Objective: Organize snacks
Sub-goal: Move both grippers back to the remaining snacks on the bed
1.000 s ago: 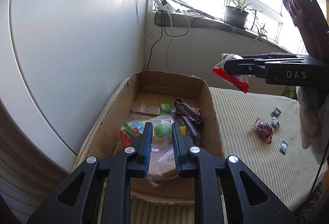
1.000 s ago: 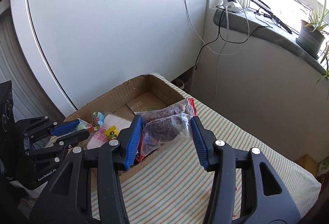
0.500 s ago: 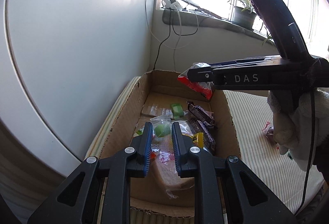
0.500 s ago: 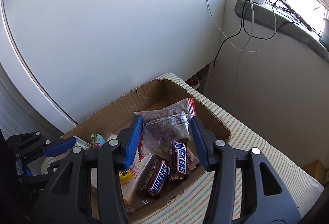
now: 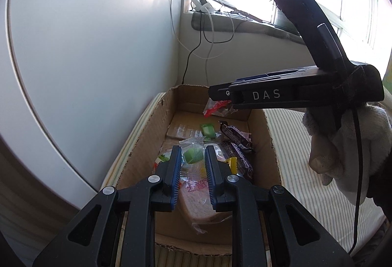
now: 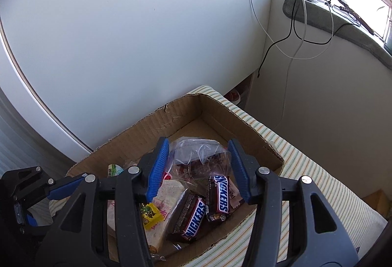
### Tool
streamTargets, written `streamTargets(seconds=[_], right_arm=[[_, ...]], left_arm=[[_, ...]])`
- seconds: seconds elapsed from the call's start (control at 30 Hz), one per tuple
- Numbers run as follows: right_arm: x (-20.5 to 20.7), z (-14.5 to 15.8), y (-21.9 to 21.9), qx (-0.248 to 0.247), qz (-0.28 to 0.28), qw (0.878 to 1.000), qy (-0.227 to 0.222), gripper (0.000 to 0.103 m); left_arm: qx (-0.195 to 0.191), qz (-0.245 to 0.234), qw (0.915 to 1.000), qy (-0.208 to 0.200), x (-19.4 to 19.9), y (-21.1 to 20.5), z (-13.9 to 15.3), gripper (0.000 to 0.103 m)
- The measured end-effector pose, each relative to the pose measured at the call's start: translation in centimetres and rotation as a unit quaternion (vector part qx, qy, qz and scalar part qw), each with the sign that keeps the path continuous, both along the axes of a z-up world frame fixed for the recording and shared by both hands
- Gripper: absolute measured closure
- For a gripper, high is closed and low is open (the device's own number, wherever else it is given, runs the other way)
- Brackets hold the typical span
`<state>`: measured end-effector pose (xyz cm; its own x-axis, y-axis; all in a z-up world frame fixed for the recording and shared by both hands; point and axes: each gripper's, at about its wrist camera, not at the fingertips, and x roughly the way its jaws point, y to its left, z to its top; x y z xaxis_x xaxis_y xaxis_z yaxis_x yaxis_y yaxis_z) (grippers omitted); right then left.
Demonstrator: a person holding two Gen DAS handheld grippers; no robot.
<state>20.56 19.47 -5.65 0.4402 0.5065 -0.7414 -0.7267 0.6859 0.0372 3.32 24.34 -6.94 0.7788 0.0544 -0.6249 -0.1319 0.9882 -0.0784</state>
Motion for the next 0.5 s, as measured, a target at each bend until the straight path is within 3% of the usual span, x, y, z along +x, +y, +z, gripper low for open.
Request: streamTargets(seconds=[0.3, 0.4, 0.5], right_arm=[[-1.0, 1.5, -1.2, 0.003, -0.004, 1.000, -0.015, 0.050], [-1.6, 2.3, -1.9, 0.006, -0.010, 1.000, -0.028, 0.039], [-2.2, 3.4, -2.8, 0.011, -0.014, 0.999, -0.037, 0.038]], left_arm=[[0.005, 0.004, 1.0000, -0.006, -0.7, -0.6, 0.8, 0.076], [0.007, 0.003, 0.9999, -0.009, -1.1, -1.0, 1.1, 0.070], [0.008, 0.003, 0.9999, -0.015, -1.6, -1.5, 1.7, 0.068]])
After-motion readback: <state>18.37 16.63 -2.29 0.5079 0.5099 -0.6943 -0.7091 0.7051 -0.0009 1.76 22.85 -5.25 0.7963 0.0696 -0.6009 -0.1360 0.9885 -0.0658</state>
